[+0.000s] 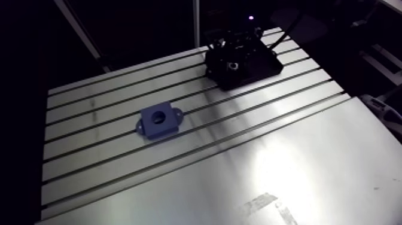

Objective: Pick up the bearing and press it into the housing until flush.

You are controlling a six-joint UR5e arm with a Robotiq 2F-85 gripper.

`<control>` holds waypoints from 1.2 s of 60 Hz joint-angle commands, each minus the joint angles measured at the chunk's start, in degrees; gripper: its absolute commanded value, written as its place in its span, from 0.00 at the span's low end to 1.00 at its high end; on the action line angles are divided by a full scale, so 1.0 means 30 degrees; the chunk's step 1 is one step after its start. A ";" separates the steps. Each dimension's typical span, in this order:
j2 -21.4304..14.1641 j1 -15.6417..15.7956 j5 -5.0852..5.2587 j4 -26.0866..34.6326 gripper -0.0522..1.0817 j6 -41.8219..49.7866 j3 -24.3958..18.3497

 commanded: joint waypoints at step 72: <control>0.0060 0.0087 -0.0059 -0.0733 0.47 -0.0082 -0.0075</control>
